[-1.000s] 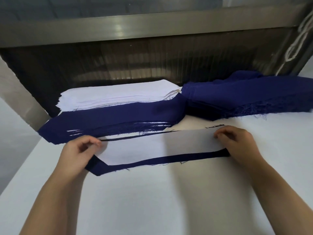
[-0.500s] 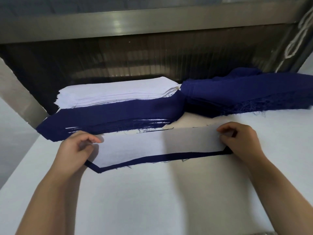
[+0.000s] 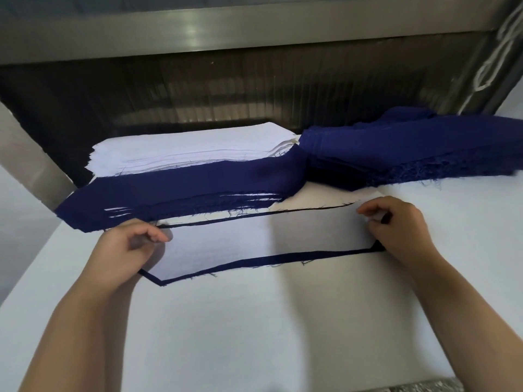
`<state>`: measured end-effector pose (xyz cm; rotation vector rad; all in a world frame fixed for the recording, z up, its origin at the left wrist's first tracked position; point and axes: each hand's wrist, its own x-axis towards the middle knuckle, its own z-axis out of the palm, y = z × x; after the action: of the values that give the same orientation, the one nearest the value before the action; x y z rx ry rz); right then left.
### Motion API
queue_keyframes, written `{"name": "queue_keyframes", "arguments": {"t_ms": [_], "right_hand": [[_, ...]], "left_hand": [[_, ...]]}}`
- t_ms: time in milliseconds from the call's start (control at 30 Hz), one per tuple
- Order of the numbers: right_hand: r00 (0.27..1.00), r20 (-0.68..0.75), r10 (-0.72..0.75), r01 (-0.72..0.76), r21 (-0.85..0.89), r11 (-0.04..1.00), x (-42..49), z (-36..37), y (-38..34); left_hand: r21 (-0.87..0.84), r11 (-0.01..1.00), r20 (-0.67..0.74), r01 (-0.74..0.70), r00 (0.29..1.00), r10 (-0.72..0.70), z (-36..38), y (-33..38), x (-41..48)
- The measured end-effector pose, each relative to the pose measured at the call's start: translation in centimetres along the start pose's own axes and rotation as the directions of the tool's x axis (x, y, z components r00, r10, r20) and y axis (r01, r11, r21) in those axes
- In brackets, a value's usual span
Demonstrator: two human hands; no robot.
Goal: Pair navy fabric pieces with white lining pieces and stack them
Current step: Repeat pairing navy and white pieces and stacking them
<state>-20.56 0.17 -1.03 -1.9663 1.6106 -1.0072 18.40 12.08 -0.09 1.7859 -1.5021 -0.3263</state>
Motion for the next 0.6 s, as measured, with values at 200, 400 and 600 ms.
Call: {"name": "queue_keyframes", "arguments": {"t_ms": [200, 400, 600], "right_hand": [[1.0, 0.01, -0.013, 0.013, -0.007, 1.0, 0.0, 0.0, 0.0], [1.0, 0.02, -0.011, 0.012, -0.011, 1.0, 0.0, 0.1, 0.1], [0.999, 0.01, -0.041, 0.041, -0.003, 0.999, 0.0, 0.2, 0.0]], "left_hand": [[0.026, 1.0, -0.004, 0.015, 1.0, -0.015, 0.1, -0.1, 0.0], [0.044, 0.998, 0.013, 0.049, 0.999, -0.05, 0.1, -0.9, 0.1], [0.05, 0.997, 0.031, 0.067, 0.997, -0.068, 0.1, -0.5, 0.0]]}}
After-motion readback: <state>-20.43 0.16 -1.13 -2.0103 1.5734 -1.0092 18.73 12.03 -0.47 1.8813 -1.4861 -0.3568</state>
